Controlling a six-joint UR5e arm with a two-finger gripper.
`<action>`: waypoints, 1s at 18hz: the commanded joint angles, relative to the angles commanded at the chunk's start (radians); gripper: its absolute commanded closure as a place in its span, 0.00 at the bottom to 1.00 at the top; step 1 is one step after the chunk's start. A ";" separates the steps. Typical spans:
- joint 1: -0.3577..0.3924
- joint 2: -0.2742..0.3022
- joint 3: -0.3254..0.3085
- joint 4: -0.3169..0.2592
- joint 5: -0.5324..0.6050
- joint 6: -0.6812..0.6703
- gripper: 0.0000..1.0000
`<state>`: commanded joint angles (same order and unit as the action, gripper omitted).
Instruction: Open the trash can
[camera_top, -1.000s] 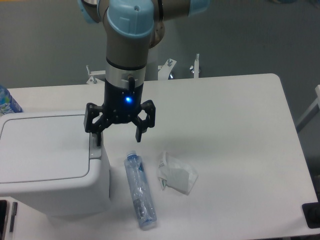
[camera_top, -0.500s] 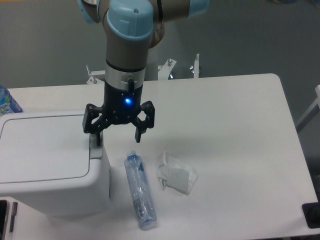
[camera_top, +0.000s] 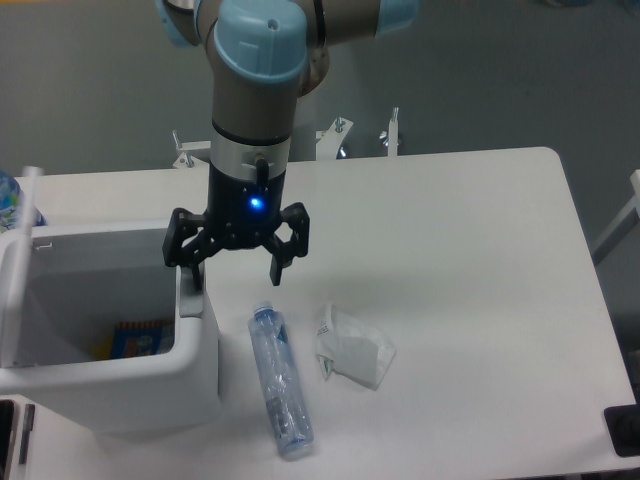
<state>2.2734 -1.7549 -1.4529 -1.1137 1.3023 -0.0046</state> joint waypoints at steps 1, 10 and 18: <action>0.003 -0.002 0.025 0.002 0.002 0.002 0.00; 0.198 -0.006 0.072 0.126 0.055 0.112 0.00; 0.347 -0.009 -0.007 0.097 0.218 0.590 0.00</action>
<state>2.6199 -1.7641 -1.4602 -1.0169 1.5199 0.5854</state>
